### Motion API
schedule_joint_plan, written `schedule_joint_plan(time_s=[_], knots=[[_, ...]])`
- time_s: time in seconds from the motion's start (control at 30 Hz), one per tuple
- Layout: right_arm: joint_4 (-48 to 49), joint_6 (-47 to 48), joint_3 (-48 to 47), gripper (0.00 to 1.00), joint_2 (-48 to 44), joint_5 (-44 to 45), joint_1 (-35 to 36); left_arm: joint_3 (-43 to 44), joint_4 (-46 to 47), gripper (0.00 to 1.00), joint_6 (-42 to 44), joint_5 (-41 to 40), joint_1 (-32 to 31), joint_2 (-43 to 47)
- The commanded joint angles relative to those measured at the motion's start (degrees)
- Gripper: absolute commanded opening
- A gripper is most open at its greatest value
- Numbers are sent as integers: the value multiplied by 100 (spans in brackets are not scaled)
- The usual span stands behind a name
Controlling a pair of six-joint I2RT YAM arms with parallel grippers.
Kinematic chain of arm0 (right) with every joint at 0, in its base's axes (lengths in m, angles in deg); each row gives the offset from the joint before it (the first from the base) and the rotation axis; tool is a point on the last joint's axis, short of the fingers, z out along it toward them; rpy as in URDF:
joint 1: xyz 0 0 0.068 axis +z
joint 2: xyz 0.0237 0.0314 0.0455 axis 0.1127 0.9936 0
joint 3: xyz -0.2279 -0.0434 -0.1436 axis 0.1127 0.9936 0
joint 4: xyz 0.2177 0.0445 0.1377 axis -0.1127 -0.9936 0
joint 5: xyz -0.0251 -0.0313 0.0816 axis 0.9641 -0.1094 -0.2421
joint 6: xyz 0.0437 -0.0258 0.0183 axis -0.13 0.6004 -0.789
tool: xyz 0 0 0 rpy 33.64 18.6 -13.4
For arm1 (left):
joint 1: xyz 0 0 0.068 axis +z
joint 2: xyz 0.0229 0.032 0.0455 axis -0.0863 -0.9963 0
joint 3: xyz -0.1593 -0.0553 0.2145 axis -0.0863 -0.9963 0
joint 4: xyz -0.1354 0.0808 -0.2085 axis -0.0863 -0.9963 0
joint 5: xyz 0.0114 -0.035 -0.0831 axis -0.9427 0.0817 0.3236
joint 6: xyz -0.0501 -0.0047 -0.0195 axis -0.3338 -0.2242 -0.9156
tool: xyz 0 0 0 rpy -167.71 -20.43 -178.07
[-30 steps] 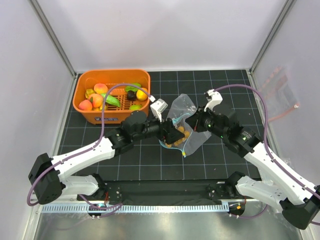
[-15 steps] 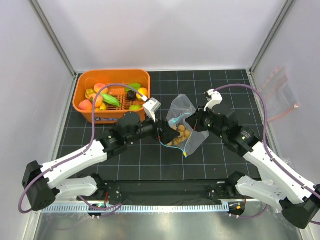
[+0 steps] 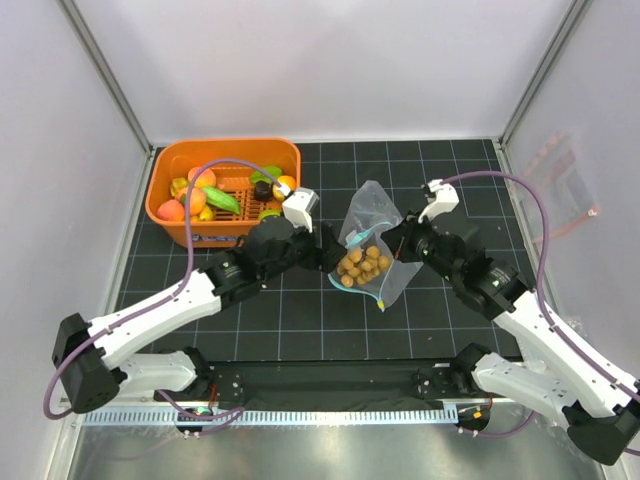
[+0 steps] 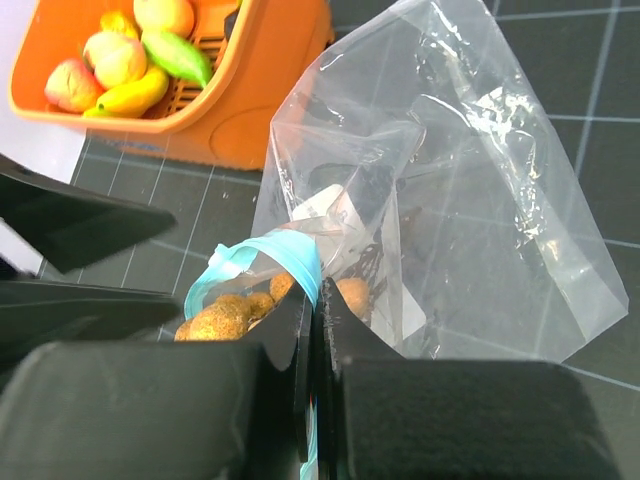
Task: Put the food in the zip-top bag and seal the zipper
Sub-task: Place the fake fruit in the zipper food storage bag, then adjust the zipper food storage bag at the center of the board.
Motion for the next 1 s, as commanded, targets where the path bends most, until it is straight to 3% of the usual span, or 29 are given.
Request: schedule_joint_plan(time_s=[0.0,0.43,0.97], knots=[[69,-68,-14,1,-260,488,-16,241,-293,74,-21,-56,-20,-181],[-63,-112,21,1,-497,1253,-16,162,-188,71,-56,94,-20,-111],[-89,-156,38,1,-498,1333,-16,232,304,59,-285,375,-29,-1253]])
